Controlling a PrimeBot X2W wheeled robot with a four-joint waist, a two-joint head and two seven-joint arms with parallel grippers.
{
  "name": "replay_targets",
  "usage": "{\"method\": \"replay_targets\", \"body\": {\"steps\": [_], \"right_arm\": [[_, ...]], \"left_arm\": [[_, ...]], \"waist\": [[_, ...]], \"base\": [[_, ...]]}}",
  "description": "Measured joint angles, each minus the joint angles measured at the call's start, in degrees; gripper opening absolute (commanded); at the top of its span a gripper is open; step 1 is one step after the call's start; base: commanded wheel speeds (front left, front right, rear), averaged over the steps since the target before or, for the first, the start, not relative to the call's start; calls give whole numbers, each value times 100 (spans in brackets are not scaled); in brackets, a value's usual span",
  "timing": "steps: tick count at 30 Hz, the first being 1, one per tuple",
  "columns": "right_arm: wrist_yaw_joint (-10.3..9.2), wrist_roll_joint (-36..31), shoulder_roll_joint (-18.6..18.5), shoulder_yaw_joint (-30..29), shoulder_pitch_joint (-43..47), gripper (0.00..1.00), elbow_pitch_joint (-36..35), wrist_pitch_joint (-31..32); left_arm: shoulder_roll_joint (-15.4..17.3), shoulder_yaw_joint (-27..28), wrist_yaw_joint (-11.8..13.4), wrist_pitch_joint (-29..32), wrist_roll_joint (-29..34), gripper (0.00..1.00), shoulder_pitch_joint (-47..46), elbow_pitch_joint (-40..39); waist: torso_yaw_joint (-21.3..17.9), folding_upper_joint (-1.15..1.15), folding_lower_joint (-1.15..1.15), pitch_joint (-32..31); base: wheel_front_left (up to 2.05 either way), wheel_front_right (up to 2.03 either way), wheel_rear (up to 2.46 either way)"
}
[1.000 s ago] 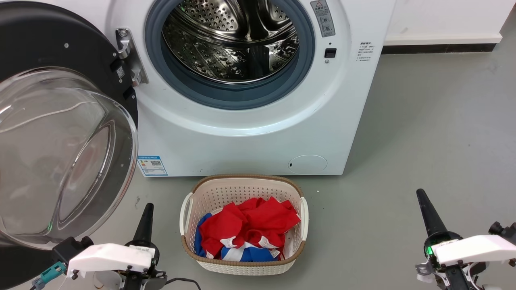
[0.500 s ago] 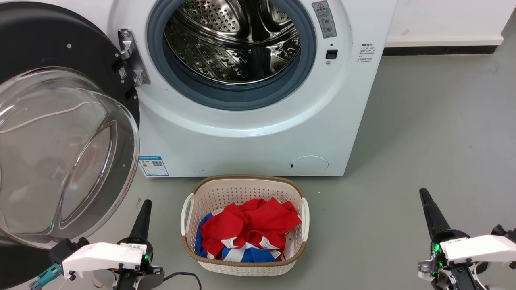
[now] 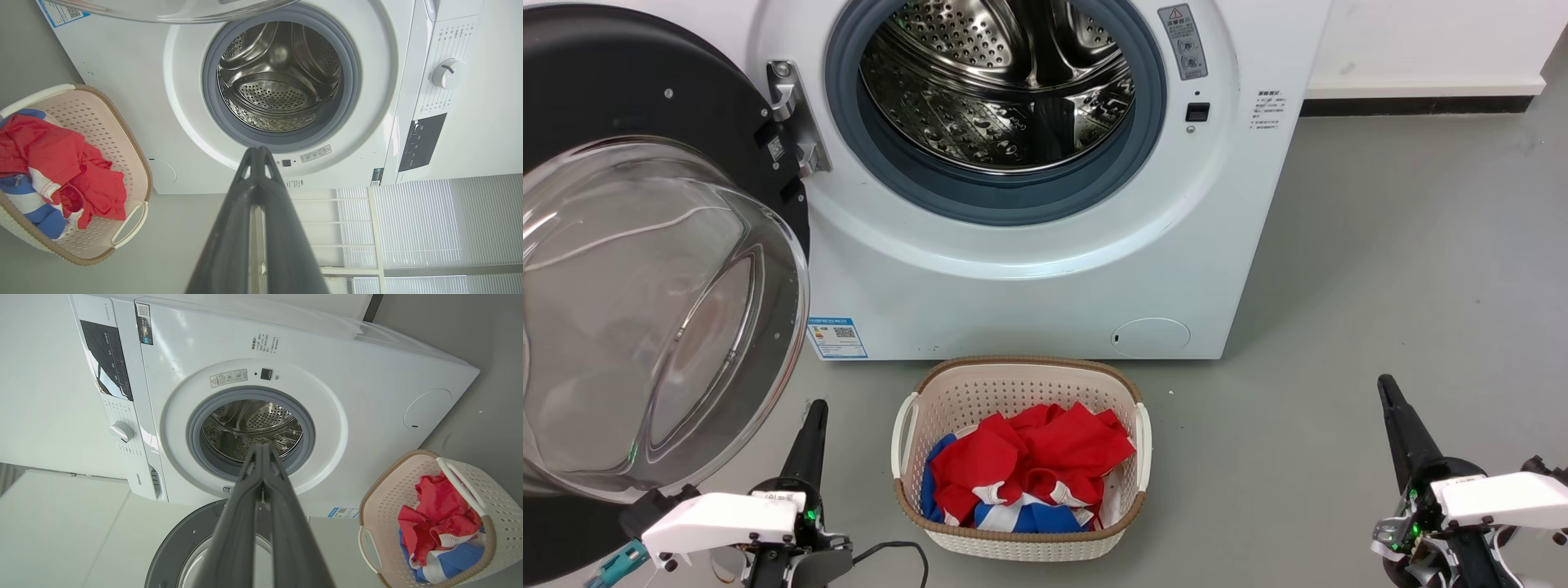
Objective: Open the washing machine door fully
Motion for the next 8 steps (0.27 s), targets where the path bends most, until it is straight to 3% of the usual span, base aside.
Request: {"method": "replay_targets", "body": {"steps": [8], "right_arm": [[0,348,2,-42,-13,0,43,52]], "left_arm": [[-38,79,-56,87,-302,0,-5,0]], "waist": [[14,0,0,-12]], "base": [[0,0,0]]}}
